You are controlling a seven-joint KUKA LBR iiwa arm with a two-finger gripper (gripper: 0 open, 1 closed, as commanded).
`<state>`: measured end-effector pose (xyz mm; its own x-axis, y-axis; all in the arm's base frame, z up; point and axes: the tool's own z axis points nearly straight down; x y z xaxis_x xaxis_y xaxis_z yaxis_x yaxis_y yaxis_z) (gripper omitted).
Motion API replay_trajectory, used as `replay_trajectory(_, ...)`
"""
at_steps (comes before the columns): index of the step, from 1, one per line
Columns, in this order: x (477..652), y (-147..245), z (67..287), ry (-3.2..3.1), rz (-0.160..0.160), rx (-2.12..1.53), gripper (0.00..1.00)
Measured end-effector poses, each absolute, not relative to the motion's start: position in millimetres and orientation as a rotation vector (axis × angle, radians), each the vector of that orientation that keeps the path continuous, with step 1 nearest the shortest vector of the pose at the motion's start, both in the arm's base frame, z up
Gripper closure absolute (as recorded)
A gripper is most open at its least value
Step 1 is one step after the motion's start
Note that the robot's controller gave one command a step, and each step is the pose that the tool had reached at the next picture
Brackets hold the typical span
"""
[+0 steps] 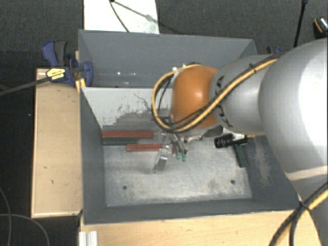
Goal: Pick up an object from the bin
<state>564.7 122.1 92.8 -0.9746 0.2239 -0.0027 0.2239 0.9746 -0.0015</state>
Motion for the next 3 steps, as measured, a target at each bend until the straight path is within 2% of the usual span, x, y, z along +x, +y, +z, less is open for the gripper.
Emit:
replay_trajectory(1, 572.5, 77.8, 69.2, 3.123, -0.002, 0.351, 0.0)
replay_trajectory(2, 572.5, 81.0, 70.7, 3.121, 0.002, 0.352, 1.0)
replay_trajectory(3, 552.1, 72.8, 201.4, 3.131, 0.002, 0.099, 1.0)
